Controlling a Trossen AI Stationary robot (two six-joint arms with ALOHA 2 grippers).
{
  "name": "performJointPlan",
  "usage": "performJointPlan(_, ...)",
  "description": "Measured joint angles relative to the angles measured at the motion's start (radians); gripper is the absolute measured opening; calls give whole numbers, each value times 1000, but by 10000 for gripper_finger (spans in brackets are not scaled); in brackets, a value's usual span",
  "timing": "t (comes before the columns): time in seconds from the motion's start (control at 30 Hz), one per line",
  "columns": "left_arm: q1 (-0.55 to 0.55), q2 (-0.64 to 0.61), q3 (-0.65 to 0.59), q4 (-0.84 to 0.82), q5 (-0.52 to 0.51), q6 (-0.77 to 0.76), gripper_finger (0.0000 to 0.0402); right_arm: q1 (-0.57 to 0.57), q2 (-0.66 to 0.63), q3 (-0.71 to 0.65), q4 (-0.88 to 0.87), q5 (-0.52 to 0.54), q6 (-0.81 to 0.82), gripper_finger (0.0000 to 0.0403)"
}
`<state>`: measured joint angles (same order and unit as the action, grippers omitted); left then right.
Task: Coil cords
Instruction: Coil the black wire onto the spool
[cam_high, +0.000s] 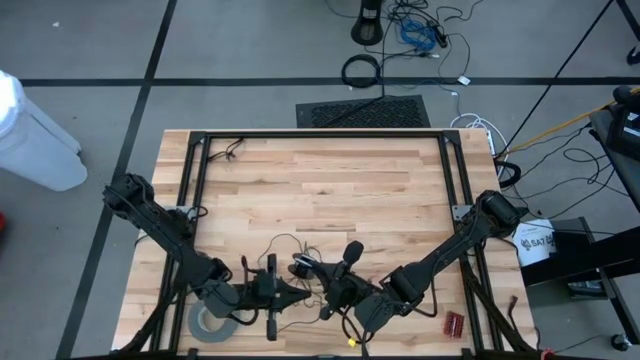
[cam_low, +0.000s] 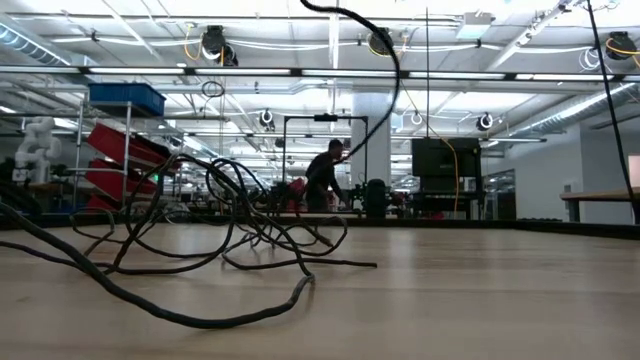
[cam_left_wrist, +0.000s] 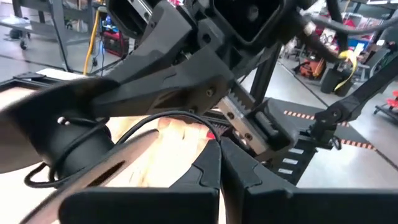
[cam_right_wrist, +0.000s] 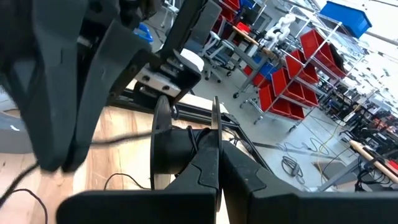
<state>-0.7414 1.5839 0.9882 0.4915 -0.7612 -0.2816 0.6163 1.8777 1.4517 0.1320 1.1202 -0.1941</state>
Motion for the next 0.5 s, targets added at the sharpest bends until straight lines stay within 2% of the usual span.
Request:
performJointPlan(0.1, 3, 1, 0, 2, 0, 0, 8, 0, 0, 0, 15, 0, 0, 0)
performJointPlan(0.33, 2, 1, 0, 1, -30, -2, 75, 0, -1, 0, 51, -29, 0, 0)
performJointPlan(0.5, 2, 1, 0, -2, -31, -27, 96, 0, -2, 0, 96, -56, -1, 0)
